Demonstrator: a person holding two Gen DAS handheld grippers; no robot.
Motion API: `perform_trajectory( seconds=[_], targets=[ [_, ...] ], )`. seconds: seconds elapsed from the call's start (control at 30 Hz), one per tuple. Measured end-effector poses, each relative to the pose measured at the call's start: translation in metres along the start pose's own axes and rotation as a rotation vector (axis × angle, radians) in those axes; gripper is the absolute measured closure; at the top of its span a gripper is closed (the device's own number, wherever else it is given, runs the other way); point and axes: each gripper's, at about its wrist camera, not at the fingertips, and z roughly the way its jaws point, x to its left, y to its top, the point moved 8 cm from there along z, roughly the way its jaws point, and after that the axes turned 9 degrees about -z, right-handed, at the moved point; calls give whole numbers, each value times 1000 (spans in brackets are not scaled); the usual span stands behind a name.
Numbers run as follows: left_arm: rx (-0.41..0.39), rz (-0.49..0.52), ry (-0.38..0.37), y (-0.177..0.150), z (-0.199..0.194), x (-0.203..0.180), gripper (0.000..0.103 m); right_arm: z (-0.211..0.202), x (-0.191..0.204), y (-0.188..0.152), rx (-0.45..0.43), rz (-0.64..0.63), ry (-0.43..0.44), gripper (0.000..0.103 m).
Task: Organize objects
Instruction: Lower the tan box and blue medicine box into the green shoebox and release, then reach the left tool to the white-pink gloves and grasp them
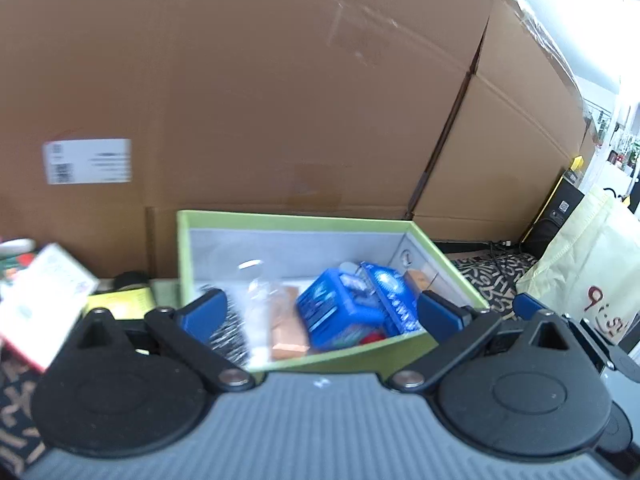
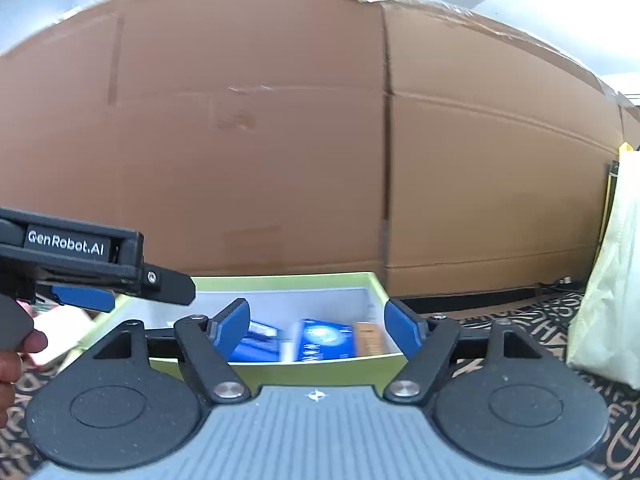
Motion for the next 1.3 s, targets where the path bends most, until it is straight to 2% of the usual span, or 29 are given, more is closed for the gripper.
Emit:
perform_trajectory(
  seconds=[0.13, 0.3, 0.47, 0.67, 0.87, 1.03, 1.13, 1.3],
  targets=[
    [-20, 27, 68, -13, -32, 20, 0, -18, 33, -2, -8, 3, 76, 21],
    [-33, 42, 176, -34, -60, 57, 0, -40, 75, -17, 24, 8, 158, 21],
    [-7, -48, 264, -56, -79, 111, 0, -46, 113, -35, 89, 23, 254, 21],
    [-1, -133, 376, -73, -100, 172, 0, -30, 153, -56, 181, 18, 338, 21],
    [-17, -130, 442, -69, -113, 208, 0, -21, 180, -57, 212, -5, 379, 21],
    [-47, -117, 471, -44, -106, 234, 0, -24, 197, -52, 209, -19, 407, 22],
    [-35, -135, 467, -33, -91, 248, 8, -26, 207, -49, 206, -36, 426, 22],
    [-1, -143, 491, -23, -64, 272, 29, -26, 223, -42, 203, -58, 452, 22]
  ],
)
